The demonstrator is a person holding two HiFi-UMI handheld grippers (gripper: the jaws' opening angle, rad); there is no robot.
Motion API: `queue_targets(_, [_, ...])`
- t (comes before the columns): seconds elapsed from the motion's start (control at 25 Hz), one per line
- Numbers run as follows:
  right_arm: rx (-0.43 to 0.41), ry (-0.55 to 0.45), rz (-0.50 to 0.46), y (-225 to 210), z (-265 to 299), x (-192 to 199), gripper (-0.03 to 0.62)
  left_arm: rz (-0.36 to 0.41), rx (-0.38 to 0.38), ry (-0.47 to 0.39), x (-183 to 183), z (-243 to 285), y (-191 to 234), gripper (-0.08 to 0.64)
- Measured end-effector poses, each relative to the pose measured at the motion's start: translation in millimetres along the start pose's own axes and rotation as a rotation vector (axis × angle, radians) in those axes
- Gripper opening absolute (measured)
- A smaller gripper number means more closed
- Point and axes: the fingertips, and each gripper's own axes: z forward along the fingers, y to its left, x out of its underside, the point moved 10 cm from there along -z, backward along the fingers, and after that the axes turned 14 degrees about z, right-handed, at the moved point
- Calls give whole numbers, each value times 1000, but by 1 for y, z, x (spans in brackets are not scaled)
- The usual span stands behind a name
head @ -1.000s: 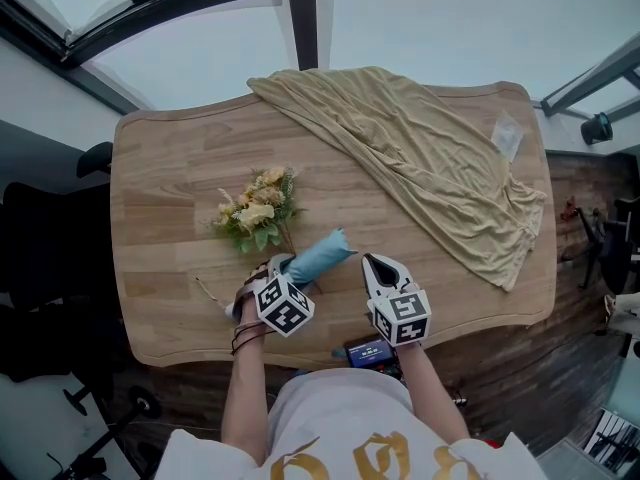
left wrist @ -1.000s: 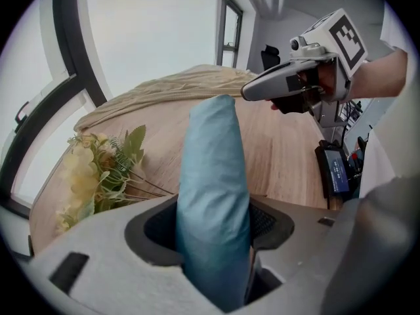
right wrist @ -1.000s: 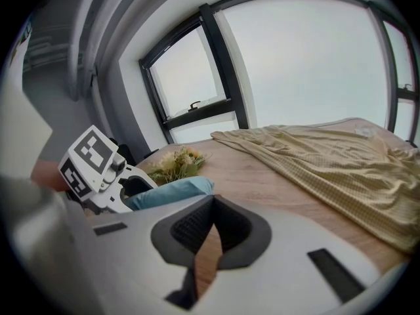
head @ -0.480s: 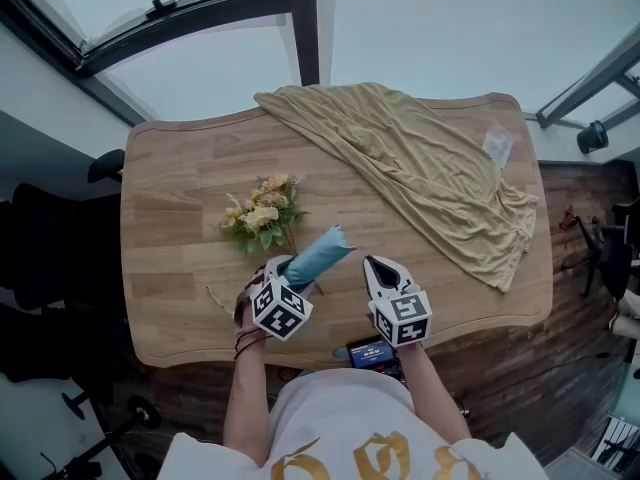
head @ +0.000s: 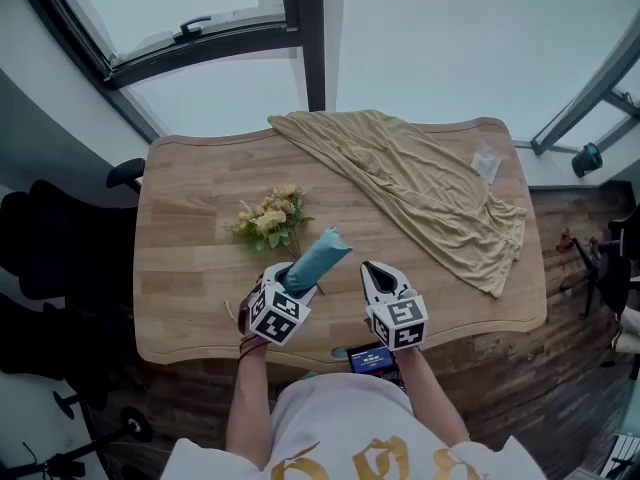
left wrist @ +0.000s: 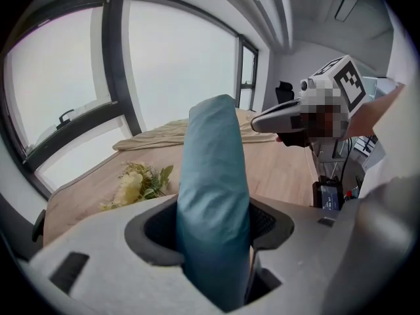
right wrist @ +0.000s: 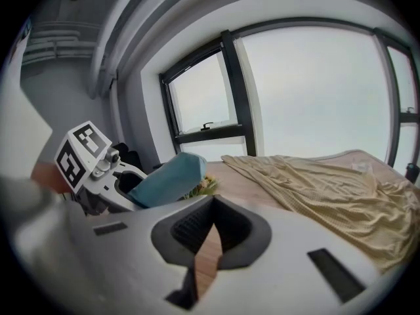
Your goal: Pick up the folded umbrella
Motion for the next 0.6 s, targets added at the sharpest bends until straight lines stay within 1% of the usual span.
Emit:
queue_targets(0.24, [-13, -45, -31, 21, -26, -1, 11, -42, -54, -75, 2, -28, -16, 275])
queue_targets(0.6, [-26, -95, -47, 48, -64, 10, 11, -67, -159, -214, 2, -73, -41, 273])
